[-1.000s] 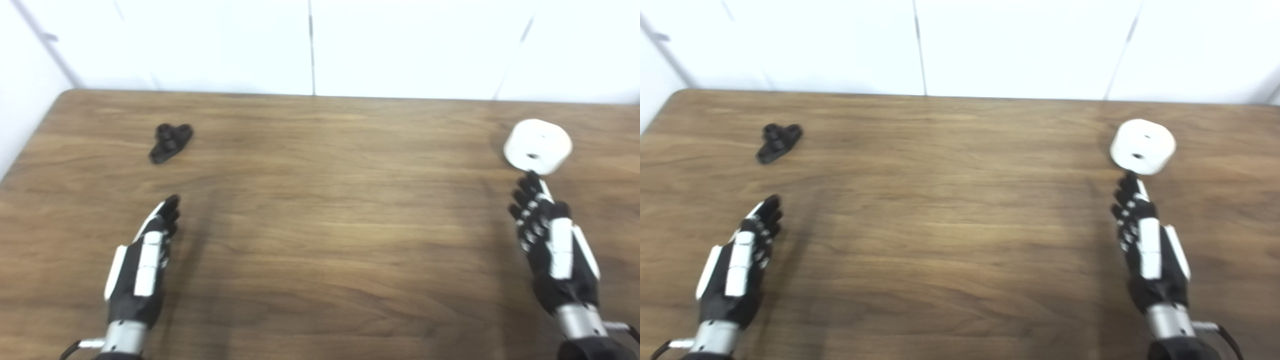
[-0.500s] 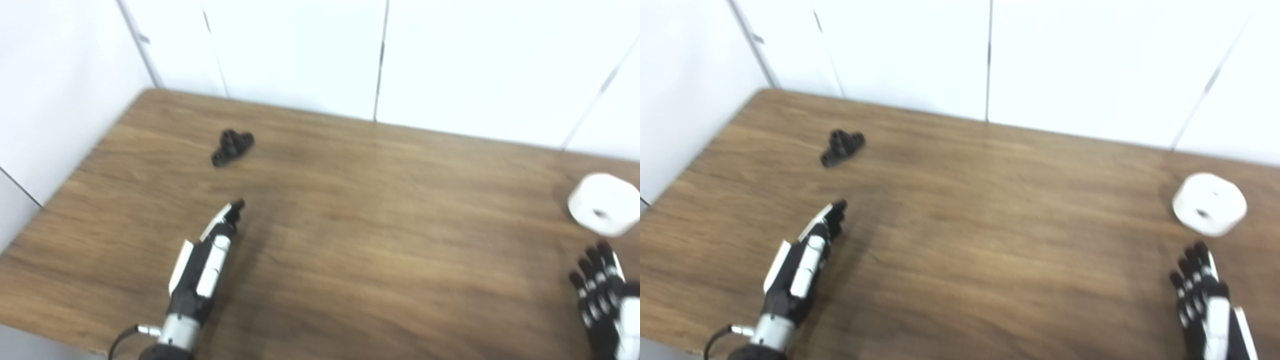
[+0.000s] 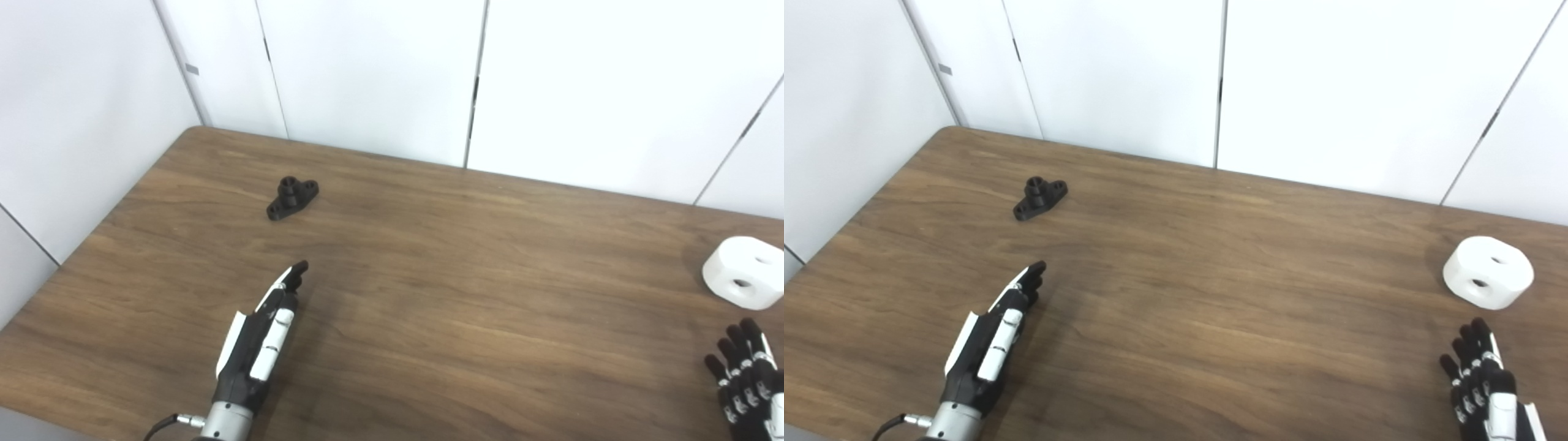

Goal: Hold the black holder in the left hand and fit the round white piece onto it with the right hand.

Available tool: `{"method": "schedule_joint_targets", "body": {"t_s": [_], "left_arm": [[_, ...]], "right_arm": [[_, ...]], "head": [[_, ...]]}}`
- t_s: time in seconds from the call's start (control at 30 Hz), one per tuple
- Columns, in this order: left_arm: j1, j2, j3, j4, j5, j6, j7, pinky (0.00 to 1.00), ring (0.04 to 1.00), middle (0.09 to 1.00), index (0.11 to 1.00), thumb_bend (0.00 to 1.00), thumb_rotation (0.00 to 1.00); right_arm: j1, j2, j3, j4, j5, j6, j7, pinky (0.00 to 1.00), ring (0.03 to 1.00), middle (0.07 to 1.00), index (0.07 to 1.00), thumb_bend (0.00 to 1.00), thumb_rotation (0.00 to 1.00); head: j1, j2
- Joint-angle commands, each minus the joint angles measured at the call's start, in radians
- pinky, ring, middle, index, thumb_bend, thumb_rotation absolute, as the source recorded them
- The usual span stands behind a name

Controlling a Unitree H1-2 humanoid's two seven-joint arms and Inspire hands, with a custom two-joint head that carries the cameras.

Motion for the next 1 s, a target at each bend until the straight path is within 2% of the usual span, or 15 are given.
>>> {"method": "schedule_joint_targets", "body": {"t_s": [0.0,0.1,0.2,0.3,0.4,0.47,0.57,0.7,0.77,0.97], "left_arm": [[0.017,-0.014,-0.019,0.000,0.006,0.012,-0.010,0.97,0.979,0.973,0.927,0.54,0.86],[0.020,-0.009,-0.021,-0.005,0.015,0.020,-0.010,0.97,0.978,0.970,0.927,0.55,0.85],[0.023,-0.001,-0.024,-0.005,0.040,-0.003,-0.010,0.97,0.991,0.981,0.936,0.55,0.82],[0.025,0.000,-0.020,-0.005,0.061,-0.029,-0.004,0.96,0.977,0.969,0.917,0.56,0.65],[0.027,-0.009,-0.016,-0.021,0.088,-0.023,0.010,0.98,0.973,0.961,0.906,0.58,0.60],[0.028,-0.012,-0.017,-0.044,0.105,-0.008,0.017,0.97,0.970,0.957,0.901,0.59,0.52],[0.025,-0.006,-0.014,-0.080,0.130,0.004,0.024,0.94,0.961,0.955,0.902,0.60,0.46],[-0.029,0.017,0.028,-0.154,0.175,0.078,0.044,0.88,0.920,0.931,0.896,0.66,0.38],[-0.076,0.040,0.058,-0.187,0.203,0.130,0.046,0.82,0.910,0.941,0.896,0.66,0.33],[-0.197,0.118,0.130,-0.219,0.215,0.239,0.028,0.88,0.937,0.946,0.901,0.67,0.30]], "right_arm": [[0.089,-0.036,0.009,-0.017,0.007,0.002,0.000,1.00,1.000,1.000,1.000,0.56,1.00],[0.091,-0.037,0.010,-0.019,0.003,0.004,-0.002,1.00,1.000,1.000,1.000,0.58,1.00],[0.095,-0.036,0.010,-0.021,0.002,0.002,-0.003,1.00,1.000,1.000,1.000,0.58,1.00],[0.099,-0.036,0.013,-0.028,0.001,0.005,-0.002,1.00,1.000,1.000,1.000,0.60,1.00],[0.104,-0.035,0.014,-0.034,0.002,0.012,-0.002,1.00,1.000,1.000,1.000,0.62,1.00],[0.108,-0.035,0.014,-0.036,0.004,0.014,-0.001,1.00,1.000,1.000,1.000,0.61,1.00],[0.110,-0.031,0.013,-0.037,-0.001,0.010,-0.006,1.00,1.000,1.000,1.000,0.58,1.00],[0.114,-0.027,0.017,-0.036,-0.004,-0.003,-0.005,1.00,1.000,1.000,1.000,0.56,1.00],[0.113,-0.027,0.021,-0.034,-0.012,-0.012,-0.005,1.00,1.000,1.000,1.000,0.55,1.00],[0.105,-0.026,0.028,-0.005,-0.060,-0.072,-0.013,1.00,1.000,1.000,1.000,0.57,1.00]], "head": [[0.000,0.001],[-0.012,-0.004],[-0.011,-0.001],[-0.014,0.004],[-0.014,0.004],[-0.015,0.005],[-0.013,0.005],[-0.011,0.004],[-0.015,0.002],[-0.018,-0.003]]}}
